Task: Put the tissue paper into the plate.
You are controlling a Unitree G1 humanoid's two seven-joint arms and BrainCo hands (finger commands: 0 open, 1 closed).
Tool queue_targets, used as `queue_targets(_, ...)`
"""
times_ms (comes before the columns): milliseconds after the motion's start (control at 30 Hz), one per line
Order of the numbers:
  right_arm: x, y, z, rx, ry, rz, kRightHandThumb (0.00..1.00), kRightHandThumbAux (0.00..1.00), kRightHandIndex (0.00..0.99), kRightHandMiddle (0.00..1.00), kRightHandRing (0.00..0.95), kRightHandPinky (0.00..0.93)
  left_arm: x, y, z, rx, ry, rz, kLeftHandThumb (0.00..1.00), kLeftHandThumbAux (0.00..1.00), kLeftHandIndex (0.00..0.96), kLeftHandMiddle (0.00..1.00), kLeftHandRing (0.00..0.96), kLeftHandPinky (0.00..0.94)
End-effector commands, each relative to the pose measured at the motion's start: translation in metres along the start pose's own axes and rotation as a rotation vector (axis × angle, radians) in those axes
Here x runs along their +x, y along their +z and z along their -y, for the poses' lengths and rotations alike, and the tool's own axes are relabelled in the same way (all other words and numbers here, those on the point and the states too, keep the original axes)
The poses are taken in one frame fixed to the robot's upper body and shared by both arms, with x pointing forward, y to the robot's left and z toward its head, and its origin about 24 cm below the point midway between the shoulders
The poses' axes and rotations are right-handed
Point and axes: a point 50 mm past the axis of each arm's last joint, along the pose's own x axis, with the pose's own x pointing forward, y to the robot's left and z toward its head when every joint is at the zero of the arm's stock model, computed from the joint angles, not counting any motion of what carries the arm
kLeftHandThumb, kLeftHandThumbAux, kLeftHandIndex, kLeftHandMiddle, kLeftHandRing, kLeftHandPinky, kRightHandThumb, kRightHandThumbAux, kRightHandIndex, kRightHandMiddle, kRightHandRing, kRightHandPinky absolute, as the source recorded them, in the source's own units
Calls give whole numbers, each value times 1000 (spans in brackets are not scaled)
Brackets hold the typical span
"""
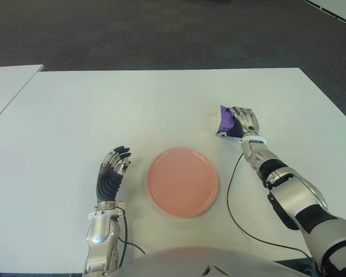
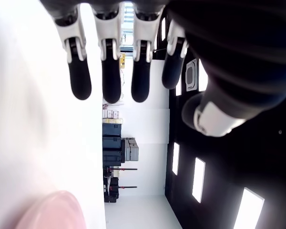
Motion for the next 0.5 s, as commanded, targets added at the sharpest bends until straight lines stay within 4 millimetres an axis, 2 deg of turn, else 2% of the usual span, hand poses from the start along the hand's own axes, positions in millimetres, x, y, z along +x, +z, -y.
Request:
queue_targets(33,-45,3,-67,-16,303,-6,690,687,419,629,614,646,0,1,-2,-2,-6,-6,278,640,260,289,304,347)
queue_targets(233,-43,3,-66,-32,305,-31,716,703,433,689,673,699,1,3,-3,-2,-1,0,277,647,262,292,305,349)
queue_targets(500,-49,2,-71,-30,295,-81,726,708,439,730,703,708,0,5,-4,-16,-12,8,287,638,262,292,306,349)
